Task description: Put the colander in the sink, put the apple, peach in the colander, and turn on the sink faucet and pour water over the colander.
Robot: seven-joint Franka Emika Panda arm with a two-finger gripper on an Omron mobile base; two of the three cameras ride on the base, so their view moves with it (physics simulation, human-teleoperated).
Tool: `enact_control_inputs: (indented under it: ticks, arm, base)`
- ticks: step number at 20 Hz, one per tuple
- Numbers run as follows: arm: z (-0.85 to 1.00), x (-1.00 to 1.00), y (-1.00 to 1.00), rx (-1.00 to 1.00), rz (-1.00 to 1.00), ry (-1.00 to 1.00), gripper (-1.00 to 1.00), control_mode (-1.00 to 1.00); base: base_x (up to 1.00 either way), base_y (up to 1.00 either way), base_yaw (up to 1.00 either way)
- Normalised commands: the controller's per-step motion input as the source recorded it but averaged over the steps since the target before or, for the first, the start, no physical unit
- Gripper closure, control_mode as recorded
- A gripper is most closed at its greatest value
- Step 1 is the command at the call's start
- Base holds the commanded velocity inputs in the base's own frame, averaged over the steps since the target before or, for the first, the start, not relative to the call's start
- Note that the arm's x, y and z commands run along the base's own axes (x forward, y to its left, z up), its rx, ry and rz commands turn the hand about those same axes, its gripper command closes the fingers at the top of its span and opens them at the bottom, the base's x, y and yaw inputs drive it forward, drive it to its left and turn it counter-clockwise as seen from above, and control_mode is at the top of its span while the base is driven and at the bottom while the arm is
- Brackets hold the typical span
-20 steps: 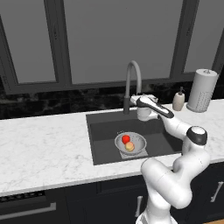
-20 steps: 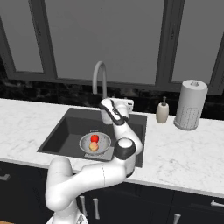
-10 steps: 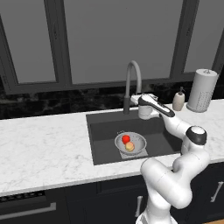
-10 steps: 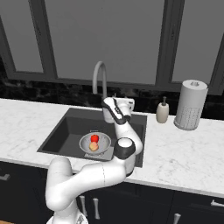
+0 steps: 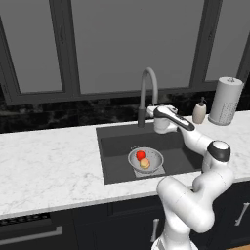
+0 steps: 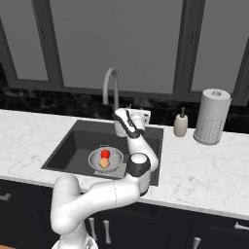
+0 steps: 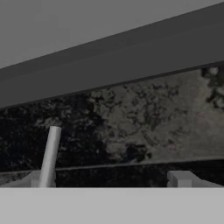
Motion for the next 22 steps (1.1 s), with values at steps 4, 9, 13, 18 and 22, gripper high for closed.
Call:
enact_control_inputs:
  ticks: [4, 9, 13, 18, 22]
  arm:
    - [0.0, 0.01, -1.0, 0.04, -0.11, -0.04, -1.0, -1.0]
    - [0.0, 0.11, -1.0, 0.04, -0.09, -0.02, -1.0, -1.0]
    - [-0.02, 0.38, -1.0, 0.05, -0.02, 0.0, -1.0, -1.0]
    - [-0.07, 0.25, -0.87, 0.03, 0.0, 0.0, -1.0, -1.0]
    - [0.0, 0.0, -0.42, 0.0, 0.0, 0.0, -1.0, -1.0]
  base:
    - [0.0, 0.0, 0.0]
    - [0.0, 0.0, 0.0]
    - [0.0, 0.0, 0.0]
    - [0.0, 0.0, 0.0]
    - [0.0, 0.0, 0.0]
